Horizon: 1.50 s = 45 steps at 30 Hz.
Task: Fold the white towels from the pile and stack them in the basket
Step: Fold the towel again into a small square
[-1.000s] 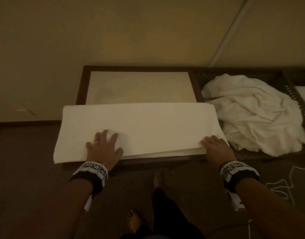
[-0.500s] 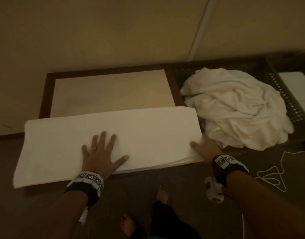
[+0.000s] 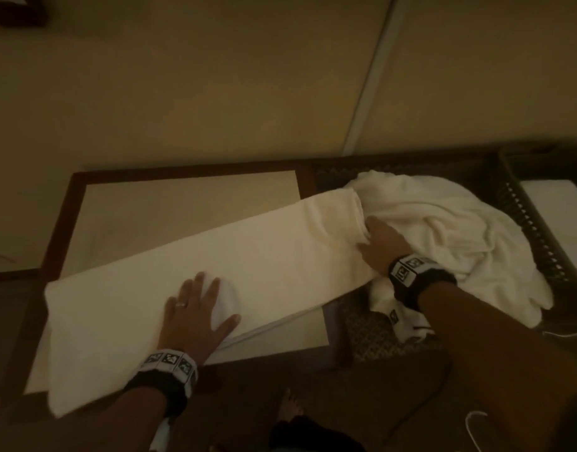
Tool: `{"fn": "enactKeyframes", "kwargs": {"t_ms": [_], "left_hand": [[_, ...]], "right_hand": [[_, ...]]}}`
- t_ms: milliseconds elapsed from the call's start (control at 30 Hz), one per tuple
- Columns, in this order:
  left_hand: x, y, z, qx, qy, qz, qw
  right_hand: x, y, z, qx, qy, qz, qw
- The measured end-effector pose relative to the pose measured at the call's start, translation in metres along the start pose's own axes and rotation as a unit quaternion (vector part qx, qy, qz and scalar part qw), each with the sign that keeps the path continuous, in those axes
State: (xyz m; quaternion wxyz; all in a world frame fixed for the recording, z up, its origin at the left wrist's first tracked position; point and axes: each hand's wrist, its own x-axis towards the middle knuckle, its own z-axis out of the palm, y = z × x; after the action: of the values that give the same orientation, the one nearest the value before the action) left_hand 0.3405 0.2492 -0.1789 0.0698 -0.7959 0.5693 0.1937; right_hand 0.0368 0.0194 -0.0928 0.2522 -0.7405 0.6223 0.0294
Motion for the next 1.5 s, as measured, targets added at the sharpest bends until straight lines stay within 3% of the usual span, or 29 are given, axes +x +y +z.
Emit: {"fn": "enactKeyframes", "kwargs": {"t_ms": [133,267,467,600,767,900,1033,1133,1300,1367,1500], "left_hand": [[0.024,0.02,-0.02,0.008,-0.022,0.061,0.998],[0.041,0.018,-0.039,0.022,-0.032,0.093,0.995],[0.035,-0.013,-0.055,0.003,-0.047,0.09,0.995],[0.023,-0.04,-0.074,-0.113,-0.008,0.096,0.989],[0.017,-0.093,-0.103,-0.166,0.119,0.137,0.969],[0.014,-0.132,-0.102,-0.11,0.158,0.181,0.964],[0.007,-0.141,-0.085,0.055,0.146,0.323,0.933],[0.009,-0.129,-0.072,0.129,0.116,0.391,0.904],[0.018,-0.104,-0.063,0.171,0.096,0.413,0.889],[0.025,-0.098,-0.066,0.17,0.114,0.433,0.878],[0.037,-0.091,-0.084,0.127,0.207,0.5,0.831]], "right_hand": [[0.043,-0.022,-0.055,-0.136,0.133,-0.052,0.98],[0.062,-0.048,-0.097,-0.219,0.219,-0.07,0.948],[0.049,-0.102,-0.104,-0.221,0.284,-0.127,0.924],[0.003,-0.14,-0.053,-0.164,0.265,-0.186,0.932],[-0.079,-0.179,0.04,-0.138,0.195,-0.216,0.947],[-0.126,-0.198,0.13,-0.165,0.107,-0.272,0.942],[-0.152,-0.199,0.186,-0.194,-0.042,-0.165,0.966],[-0.155,-0.192,0.189,-0.182,-0.02,-0.117,0.976],[-0.152,-0.17,0.17,-0.144,0.07,-0.065,0.985],[-0.154,-0.162,0.159,-0.13,0.111,-0.055,0.984],[-0.162,-0.153,0.137,-0.157,0.191,-0.083,0.965]]}}
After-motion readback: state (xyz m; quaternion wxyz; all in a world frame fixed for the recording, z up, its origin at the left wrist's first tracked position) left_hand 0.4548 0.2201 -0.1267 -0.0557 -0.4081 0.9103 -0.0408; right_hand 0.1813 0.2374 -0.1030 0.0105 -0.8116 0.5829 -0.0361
